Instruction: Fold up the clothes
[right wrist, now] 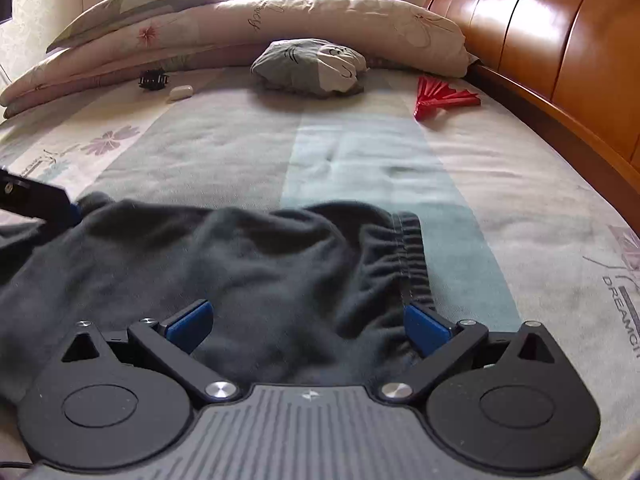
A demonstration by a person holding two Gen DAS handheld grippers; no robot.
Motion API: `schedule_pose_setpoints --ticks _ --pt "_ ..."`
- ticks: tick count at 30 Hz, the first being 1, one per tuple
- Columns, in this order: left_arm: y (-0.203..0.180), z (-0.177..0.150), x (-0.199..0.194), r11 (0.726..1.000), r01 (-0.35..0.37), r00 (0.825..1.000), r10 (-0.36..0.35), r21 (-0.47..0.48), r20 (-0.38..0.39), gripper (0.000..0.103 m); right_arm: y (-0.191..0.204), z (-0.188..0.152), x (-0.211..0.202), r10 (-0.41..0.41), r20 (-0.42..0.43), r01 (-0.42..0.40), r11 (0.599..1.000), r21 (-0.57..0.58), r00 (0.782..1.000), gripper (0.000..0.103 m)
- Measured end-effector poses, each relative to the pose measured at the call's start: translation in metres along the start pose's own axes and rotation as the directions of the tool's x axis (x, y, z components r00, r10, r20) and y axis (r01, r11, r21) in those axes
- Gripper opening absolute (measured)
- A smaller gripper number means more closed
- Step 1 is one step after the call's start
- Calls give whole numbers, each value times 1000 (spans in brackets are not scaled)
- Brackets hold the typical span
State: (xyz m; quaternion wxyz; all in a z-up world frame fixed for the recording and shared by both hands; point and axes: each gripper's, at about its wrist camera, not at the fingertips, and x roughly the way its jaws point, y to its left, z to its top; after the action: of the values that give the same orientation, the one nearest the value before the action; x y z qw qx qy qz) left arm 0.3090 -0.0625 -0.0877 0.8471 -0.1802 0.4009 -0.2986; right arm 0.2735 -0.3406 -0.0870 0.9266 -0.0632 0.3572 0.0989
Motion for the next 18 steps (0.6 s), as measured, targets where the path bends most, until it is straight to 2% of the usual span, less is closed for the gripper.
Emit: schedule_pose_setpoints --ticks 2,3,4,6,7,9,14,18 --pt "4 -1 19 997 -75 997 75 -8 2 56 -6 -13 -3 -33 -2 33 999 -11 999 103" --pt "10 -1 24 994 -98 995 98 -38 1 52 -11 -15 -5 -42 -12 42 999 21 999 103" --pt "10 -1 21 994 -97 995 98 -50 5 52 -17 -15 -7 -47 -26 48 996 69 999 103" --pt "3 -1 9 995 -97 995 97 -34 14 53 -27 -15 -19 -32 2 31 988 154 999 103" --pt "-1 -1 3 995 -96 995 97 -26 19 53 -26 -16 -21 -22 9 20 987 162 1000 103" --pt "-8 -1 -10 995 -95 995 96 -9 28 60 -18 -18 -19 0 11 -1 989 146 1000 103" --pt "-34 -23 -34 969 -183 983 182 167 25 62 1 -24 -13 54 13 -55 993 106 998 103" --pt "-36 -48 -43 957 -220 974 225 188 -6 62 16 -29 -9 97 13 -98 992 74 995 103"
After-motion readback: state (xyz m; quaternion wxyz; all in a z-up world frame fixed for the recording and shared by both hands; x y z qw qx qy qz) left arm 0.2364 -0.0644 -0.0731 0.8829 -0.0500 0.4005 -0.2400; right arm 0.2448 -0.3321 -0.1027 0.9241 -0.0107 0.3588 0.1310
